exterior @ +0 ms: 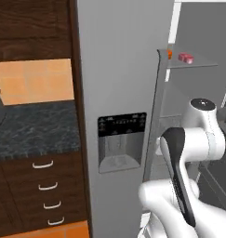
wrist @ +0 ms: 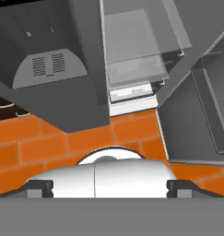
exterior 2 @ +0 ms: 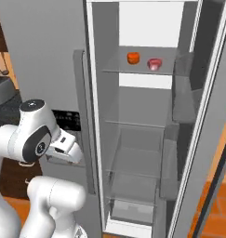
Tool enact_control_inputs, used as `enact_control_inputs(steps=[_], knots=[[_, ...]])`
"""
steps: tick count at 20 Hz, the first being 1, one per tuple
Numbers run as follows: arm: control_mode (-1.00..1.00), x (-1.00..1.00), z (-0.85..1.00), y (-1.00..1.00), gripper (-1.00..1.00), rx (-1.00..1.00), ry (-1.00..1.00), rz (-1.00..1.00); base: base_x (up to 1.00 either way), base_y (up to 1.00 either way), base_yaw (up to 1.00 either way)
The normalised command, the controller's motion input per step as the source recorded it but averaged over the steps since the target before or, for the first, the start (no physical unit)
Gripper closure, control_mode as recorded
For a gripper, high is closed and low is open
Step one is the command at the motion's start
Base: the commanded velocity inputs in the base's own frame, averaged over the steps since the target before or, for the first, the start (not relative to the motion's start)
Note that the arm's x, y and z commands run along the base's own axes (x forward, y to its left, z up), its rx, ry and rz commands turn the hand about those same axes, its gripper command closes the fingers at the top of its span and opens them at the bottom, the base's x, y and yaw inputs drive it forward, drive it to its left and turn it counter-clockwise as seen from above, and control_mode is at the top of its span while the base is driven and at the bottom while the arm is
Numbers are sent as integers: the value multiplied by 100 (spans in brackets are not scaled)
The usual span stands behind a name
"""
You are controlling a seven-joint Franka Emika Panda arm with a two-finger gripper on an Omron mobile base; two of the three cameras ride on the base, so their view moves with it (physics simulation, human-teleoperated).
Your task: Place one squash and one steak in each tupperware on the nearby counter, to pack two identical lunches.
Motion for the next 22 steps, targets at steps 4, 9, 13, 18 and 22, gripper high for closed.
enact_control_inputs(steps=[4, 9, 13, 18, 22], knots=[[100, 0, 0, 0, -100, 0, 0, 0, 13, -95, -3], [100, 0, 0, 0, -100, 0, 0, 0, 27, -57, 0], [100, 0, 0, 0, -100, 0, 0, 0, 54, -4, 0], [100, 0, 0, 0, -100, 0, 0, 0, 52, 38, 0], [100, 0, 0, 0, -100, 0, 0, 0, 23, -22, -2]])
